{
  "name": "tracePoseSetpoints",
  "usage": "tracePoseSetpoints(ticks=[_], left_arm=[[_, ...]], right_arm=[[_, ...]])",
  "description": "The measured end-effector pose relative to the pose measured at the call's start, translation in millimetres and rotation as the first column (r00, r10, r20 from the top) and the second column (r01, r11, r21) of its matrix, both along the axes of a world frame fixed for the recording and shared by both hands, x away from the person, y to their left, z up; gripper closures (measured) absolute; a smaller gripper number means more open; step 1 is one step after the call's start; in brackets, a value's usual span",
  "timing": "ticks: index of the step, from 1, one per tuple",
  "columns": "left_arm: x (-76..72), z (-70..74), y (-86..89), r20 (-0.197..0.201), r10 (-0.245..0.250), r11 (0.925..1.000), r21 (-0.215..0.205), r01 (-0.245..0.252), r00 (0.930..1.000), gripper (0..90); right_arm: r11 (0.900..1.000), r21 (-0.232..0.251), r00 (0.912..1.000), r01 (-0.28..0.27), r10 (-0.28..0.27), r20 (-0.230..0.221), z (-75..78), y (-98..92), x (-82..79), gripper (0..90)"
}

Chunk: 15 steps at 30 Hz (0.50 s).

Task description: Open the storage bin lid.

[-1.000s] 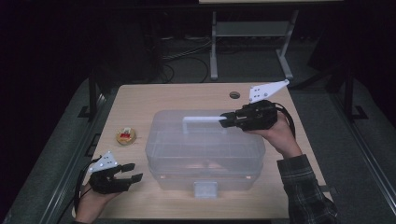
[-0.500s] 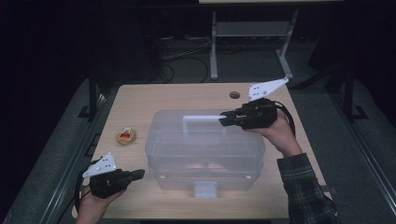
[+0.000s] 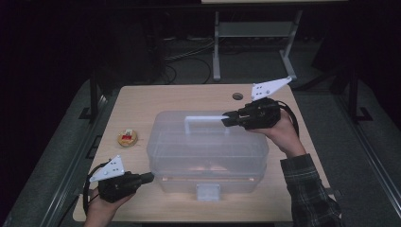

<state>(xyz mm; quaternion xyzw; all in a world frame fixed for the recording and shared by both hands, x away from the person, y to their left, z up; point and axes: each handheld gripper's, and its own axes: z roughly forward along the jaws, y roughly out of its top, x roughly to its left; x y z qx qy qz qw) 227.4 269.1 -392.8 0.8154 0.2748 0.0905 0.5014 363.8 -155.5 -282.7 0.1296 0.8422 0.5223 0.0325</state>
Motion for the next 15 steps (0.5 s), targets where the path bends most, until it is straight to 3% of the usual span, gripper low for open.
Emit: tracePoseSetpoints(ticks=[11, 15], left_arm=[[3.0, 1.4, -1.8, 0.022, 0.001, 0.9999, -0.012, 0.000, 0.9998, 90.0], [2.9, 2.9, -0.8, 0.029, 0.002, 0.9994, -0.035, -0.001, 0.9996, 90.0]], right_arm=[[1.000, 0.007, 1.0000, 0.001, -0.001, -0.005, 0.1, -0.6, 1.1, 75.9], [1.000, 0.009, 1.0000, 0.008, -0.008, -0.002, 0.5, -1.3, 1.7, 75.9]])
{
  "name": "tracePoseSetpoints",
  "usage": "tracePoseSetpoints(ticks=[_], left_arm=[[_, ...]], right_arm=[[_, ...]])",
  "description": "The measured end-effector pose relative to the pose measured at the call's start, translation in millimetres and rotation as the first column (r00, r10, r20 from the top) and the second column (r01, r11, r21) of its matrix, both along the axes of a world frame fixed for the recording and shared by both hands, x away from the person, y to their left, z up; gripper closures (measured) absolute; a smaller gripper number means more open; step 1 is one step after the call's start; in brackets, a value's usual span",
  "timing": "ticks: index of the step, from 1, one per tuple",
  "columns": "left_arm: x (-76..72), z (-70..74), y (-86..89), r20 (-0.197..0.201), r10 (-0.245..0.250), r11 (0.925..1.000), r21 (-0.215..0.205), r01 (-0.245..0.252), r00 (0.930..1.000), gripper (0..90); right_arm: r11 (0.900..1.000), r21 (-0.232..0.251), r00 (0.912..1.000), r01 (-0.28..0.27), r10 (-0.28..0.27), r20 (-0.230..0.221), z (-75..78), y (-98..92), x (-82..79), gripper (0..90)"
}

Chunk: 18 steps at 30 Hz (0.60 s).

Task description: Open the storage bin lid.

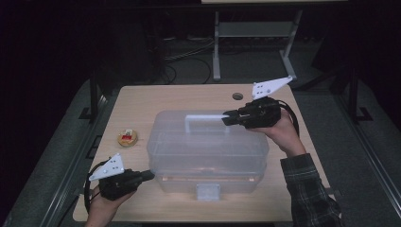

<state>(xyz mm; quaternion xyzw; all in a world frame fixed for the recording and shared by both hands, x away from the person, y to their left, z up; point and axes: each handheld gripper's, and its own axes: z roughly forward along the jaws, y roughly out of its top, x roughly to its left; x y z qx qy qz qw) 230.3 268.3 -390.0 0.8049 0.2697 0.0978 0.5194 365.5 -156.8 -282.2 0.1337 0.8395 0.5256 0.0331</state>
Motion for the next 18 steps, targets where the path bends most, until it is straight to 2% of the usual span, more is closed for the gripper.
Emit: tracePoseSetpoints(ticks=[7, 14, 18], left_arm=[[0.1, 2.9, 0.6, 0.031, 0.002, 0.9999, -0.016, -0.002, 0.9995, 90.0], [1.2, 5.1, 1.2, 0.043, -0.002, 0.9997, -0.025, 0.003, 0.9991, 90.0], [1.9, 6.5, 1.4, 0.048, -0.005, 0.9997, -0.026, 0.006, 0.9988, 90.0]], right_arm=[[1.000, -0.013, 0.9996, 0.020, -0.020, 0.021, 2.9, 1.0, -0.4, 75.1], [0.998, -0.026, 0.9976, 0.056, -0.055, 0.041, 4.1, 2.8, -2.2, 72.6], [0.996, 0.000, 0.9955, 0.085, -0.085, 0.043, 5.5, -0.9, -4.1, 66.7]])
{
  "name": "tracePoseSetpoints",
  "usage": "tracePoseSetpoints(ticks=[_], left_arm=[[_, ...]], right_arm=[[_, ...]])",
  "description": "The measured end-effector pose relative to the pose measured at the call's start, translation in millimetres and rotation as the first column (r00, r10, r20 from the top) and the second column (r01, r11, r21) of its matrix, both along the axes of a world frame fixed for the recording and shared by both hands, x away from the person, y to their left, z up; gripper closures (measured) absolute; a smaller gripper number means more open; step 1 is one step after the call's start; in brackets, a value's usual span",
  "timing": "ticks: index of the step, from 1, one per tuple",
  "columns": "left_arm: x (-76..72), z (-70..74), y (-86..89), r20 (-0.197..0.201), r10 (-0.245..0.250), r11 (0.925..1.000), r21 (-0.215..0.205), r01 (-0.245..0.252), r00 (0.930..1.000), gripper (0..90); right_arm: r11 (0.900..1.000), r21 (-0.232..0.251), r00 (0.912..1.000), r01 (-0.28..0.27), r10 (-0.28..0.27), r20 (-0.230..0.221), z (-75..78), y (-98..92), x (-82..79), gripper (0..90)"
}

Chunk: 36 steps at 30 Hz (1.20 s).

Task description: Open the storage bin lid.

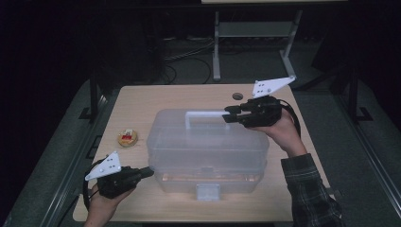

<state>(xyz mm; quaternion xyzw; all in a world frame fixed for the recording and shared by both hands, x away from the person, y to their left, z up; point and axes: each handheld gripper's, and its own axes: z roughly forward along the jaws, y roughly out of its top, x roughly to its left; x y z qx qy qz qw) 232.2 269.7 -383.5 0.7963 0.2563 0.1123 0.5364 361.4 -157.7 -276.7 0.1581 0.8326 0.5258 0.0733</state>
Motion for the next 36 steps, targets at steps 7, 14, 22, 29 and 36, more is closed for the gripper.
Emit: tracePoseSetpoints(ticks=[7, 14, 22, 29, 36], left_arm=[[1.1, 2.9, 0.2, 0.008, -0.001, 1.0000, -0.005, 0.001, 1.0000, 90.0], [1.8, 4.7, 0.4, 0.015, -0.001, 1.0000, -0.002, 0.001, 0.9999, 90.0], [2.0, 5.8, 0.2, 0.016, -0.001, 1.0000, -0.004, 0.001, 0.9999, 90.0], [2.3, 6.6, 0.5, 0.016, -0.001, 1.0000, -0.002, 0.001, 0.9999, 90.0], [3.5, 9.0, 0.7, 0.020, 0.000, 0.9999, -0.010, 0.000, 0.9998, 90.0]], right_arm=[[0.997, 0.042, 0.9982, 0.059, -0.059, 0.003, 5.5, -18.3, -4.6, 66.7], [0.991, 0.079, 0.9944, 0.104, -0.105, 0.013, 13.2, -39.5, -11.2, 71.0], [0.982, 0.086, 0.9852, 0.170, -0.171, 0.009, 12.0, -65.3, -19.5, 82.7], [0.972, 0.080, 0.9753, 0.219, -0.221, 0.009, 5.3, -90.4, -29.3, 89.9], [0.966, 0.070, 0.9687, 0.248, -0.248, -0.006, -9.4, -107.1, -39.3, 89.9]])
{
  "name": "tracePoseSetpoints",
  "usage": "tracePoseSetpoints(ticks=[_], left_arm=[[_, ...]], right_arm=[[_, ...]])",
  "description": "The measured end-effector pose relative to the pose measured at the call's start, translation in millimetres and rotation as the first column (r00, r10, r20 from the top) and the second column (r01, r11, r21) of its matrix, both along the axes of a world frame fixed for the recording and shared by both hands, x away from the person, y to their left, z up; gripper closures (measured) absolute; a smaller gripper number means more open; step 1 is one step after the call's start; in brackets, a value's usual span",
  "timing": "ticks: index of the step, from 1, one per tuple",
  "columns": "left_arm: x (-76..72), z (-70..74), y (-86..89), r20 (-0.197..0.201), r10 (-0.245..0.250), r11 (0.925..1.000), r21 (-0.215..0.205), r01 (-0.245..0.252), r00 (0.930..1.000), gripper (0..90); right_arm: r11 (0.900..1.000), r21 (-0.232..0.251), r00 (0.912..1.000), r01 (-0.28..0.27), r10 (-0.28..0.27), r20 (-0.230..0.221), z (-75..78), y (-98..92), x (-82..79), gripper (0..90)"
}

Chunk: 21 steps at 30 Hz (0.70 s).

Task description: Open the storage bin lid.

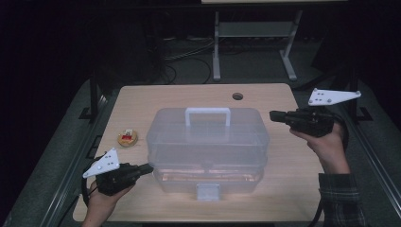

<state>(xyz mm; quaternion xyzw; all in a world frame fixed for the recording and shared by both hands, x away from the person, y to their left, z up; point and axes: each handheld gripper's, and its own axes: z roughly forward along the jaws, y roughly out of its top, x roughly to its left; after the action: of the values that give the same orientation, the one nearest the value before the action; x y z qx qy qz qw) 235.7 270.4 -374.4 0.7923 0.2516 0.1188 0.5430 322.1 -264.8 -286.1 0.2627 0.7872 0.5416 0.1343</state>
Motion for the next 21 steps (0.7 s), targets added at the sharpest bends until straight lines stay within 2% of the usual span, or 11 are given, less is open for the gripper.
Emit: tracePoseSetpoints(ticks=[12, 21], left_arm=[[1.3, 3.2, 0.1, 0.009, 0.000, 1.0000, -0.004, 0.000, 1.0000, 90.0], [2.5, 6.0, -0.1, 0.015, 0.001, 1.0000, -0.006, -0.001, 0.9999, 90.0]], right_arm=[[0.999, 0.011, 0.9974, 0.046, -0.046, -0.055, -40.0, -22.6, -24.0, 90.0], [0.999, 0.024, 0.9946, 0.042, -0.039, -0.096, -63.7, -29.1, -40.0, 90.0]])
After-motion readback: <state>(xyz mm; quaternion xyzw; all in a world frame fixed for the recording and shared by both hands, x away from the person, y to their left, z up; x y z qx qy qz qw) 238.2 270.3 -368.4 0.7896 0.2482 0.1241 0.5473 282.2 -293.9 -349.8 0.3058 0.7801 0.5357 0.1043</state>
